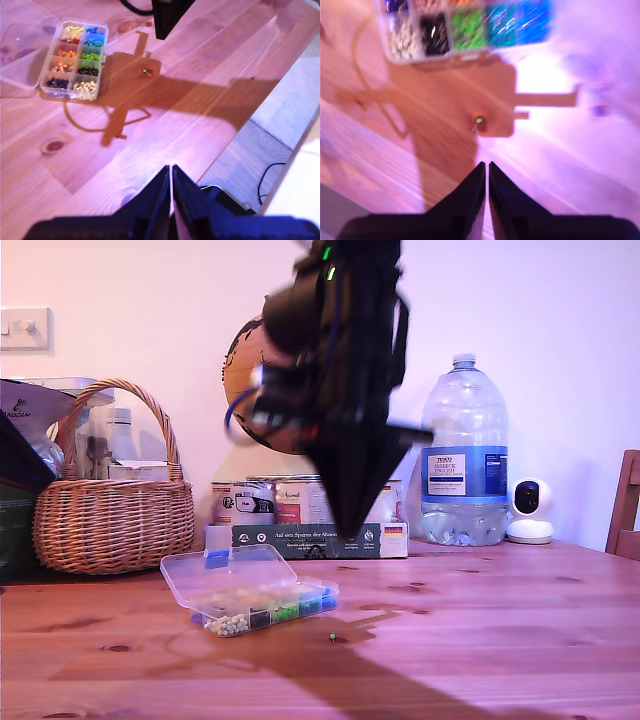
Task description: Sort the loose pins on the table into their correct compartments
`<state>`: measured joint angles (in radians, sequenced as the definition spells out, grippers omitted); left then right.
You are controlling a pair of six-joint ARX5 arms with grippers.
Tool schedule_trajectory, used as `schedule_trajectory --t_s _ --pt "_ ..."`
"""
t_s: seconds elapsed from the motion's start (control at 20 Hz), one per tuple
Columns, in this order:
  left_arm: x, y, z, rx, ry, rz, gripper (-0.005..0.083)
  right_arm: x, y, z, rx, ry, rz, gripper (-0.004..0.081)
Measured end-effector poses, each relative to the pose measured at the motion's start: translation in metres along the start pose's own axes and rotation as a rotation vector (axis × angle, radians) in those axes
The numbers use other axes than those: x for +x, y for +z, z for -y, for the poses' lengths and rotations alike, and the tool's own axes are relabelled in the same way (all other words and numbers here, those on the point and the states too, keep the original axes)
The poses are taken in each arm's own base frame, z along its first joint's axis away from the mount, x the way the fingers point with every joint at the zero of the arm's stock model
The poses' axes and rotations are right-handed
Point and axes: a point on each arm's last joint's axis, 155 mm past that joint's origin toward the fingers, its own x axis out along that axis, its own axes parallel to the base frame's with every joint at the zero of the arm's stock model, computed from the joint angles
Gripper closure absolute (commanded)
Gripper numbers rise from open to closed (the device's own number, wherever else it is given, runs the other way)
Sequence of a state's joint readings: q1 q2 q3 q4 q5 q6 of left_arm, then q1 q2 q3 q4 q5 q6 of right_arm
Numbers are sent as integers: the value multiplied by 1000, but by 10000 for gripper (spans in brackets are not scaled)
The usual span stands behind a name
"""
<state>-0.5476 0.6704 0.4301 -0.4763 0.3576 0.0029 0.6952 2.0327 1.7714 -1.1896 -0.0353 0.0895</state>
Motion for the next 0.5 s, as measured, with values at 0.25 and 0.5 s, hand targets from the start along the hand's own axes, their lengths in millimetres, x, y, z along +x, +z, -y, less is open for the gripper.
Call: schedule_trajectory --t_s 0.25,0.5 --pt "2 -2 -1 -5 0 -13 797 -61 11 6 56 -12 297 783" --pt "2 -2 -1 -5 0 -13 797 -29 -36 8 118 -11 229 783"
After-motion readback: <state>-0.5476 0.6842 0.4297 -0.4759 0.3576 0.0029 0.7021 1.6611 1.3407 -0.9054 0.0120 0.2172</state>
